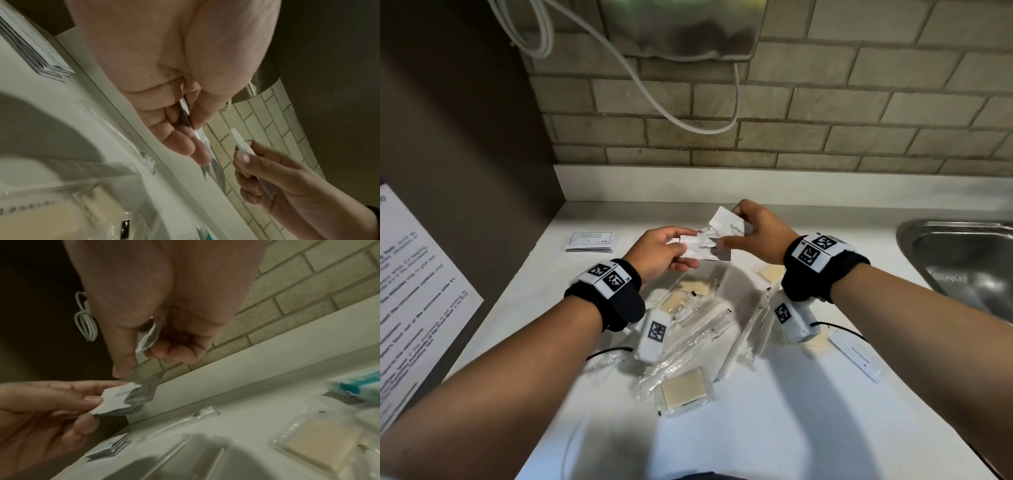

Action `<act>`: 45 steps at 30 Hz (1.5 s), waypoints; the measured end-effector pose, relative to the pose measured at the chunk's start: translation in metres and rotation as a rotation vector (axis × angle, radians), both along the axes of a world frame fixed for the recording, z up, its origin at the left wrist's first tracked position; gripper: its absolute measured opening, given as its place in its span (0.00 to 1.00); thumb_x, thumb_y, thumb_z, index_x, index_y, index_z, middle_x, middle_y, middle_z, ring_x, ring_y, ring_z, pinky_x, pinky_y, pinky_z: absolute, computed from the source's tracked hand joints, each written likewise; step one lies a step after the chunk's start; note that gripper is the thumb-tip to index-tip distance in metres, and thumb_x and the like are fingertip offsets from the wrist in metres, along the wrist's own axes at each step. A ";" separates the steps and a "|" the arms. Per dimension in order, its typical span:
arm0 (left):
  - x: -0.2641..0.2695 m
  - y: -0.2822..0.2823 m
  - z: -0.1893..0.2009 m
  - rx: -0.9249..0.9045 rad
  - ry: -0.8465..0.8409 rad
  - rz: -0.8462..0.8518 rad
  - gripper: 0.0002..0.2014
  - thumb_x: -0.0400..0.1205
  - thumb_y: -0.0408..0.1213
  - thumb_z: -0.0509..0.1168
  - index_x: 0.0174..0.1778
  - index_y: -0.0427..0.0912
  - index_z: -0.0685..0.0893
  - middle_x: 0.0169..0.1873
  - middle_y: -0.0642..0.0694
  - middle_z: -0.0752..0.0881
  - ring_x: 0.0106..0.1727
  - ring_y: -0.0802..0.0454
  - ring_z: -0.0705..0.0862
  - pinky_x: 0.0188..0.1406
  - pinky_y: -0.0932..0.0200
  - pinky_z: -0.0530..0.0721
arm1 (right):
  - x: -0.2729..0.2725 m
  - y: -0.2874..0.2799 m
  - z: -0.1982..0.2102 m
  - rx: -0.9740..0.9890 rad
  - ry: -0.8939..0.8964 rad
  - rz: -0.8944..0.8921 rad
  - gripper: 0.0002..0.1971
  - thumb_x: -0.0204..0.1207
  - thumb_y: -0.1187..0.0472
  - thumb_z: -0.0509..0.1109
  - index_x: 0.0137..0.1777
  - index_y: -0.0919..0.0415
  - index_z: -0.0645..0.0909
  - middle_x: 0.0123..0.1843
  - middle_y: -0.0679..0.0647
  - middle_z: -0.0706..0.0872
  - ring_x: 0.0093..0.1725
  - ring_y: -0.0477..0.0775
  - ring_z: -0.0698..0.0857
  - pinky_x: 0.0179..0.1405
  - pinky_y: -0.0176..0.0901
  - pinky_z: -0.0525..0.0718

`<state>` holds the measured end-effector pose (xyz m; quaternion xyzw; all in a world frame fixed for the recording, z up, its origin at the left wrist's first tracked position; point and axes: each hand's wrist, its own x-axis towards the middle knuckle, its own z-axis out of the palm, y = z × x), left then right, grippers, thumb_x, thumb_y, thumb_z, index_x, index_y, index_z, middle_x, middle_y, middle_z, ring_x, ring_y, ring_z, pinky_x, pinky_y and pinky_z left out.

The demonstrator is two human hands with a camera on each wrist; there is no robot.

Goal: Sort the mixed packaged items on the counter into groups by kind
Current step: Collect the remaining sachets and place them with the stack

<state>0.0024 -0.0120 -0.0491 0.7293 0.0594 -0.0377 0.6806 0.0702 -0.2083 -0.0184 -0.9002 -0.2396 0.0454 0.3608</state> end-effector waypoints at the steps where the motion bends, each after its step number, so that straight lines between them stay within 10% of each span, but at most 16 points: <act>1: 0.000 0.000 0.000 0.005 0.004 0.008 0.16 0.85 0.23 0.57 0.63 0.42 0.83 0.48 0.32 0.89 0.39 0.49 0.92 0.37 0.65 0.88 | 0.000 0.002 -0.003 0.035 0.043 0.018 0.21 0.66 0.58 0.83 0.49 0.57 0.71 0.40 0.49 0.84 0.35 0.46 0.79 0.36 0.35 0.78; 4: 0.000 -0.002 0.000 0.011 0.009 0.024 0.16 0.85 0.23 0.56 0.64 0.40 0.82 0.45 0.34 0.90 0.37 0.50 0.92 0.38 0.63 0.88 | -0.001 0.006 -0.008 0.095 0.123 0.070 0.23 0.62 0.60 0.85 0.50 0.57 0.74 0.49 0.57 0.89 0.46 0.54 0.85 0.50 0.49 0.84; 14: -0.001 -0.005 0.006 -0.122 -0.007 0.087 0.14 0.85 0.30 0.53 0.59 0.29 0.81 0.42 0.29 0.86 0.32 0.43 0.87 0.34 0.56 0.82 | -0.009 0.026 -0.016 -0.106 -0.148 0.124 0.28 0.68 0.52 0.81 0.69 0.53 0.82 0.52 0.51 0.74 0.51 0.52 0.81 0.55 0.39 0.76; 21: -0.008 0.007 -0.009 0.126 0.095 -0.078 0.10 0.85 0.31 0.62 0.61 0.42 0.79 0.33 0.39 0.86 0.31 0.53 0.86 0.28 0.67 0.82 | -0.026 0.022 -0.034 -0.183 -0.113 0.165 0.34 0.65 0.42 0.80 0.70 0.50 0.78 0.61 0.51 0.79 0.61 0.50 0.76 0.61 0.44 0.77; 29: -0.028 0.006 -0.004 0.235 0.183 -0.214 0.12 0.83 0.27 0.54 0.58 0.48 0.72 0.35 0.38 0.85 0.33 0.46 0.78 0.41 0.50 0.76 | -0.052 0.026 -0.045 -0.169 0.327 0.210 0.19 0.79 0.55 0.71 0.64 0.61 0.70 0.32 0.51 0.84 0.34 0.57 0.87 0.37 0.50 0.85; 36: -0.027 0.005 0.007 0.314 0.167 -0.198 0.21 0.81 0.26 0.59 0.66 0.49 0.62 0.24 0.45 0.74 0.25 0.50 0.68 0.28 0.55 0.67 | -0.045 0.046 -0.018 -0.320 0.138 0.213 0.30 0.70 0.61 0.78 0.68 0.64 0.68 0.47 0.55 0.81 0.44 0.55 0.81 0.40 0.44 0.80; 45: -0.027 0.069 0.018 0.706 -0.005 -0.104 0.31 0.73 0.37 0.77 0.69 0.47 0.69 0.64 0.41 0.76 0.57 0.42 0.80 0.44 0.57 0.77 | -0.031 0.124 0.002 -0.581 -0.044 0.245 0.13 0.72 0.56 0.74 0.52 0.59 0.75 0.43 0.53 0.80 0.43 0.57 0.78 0.40 0.42 0.73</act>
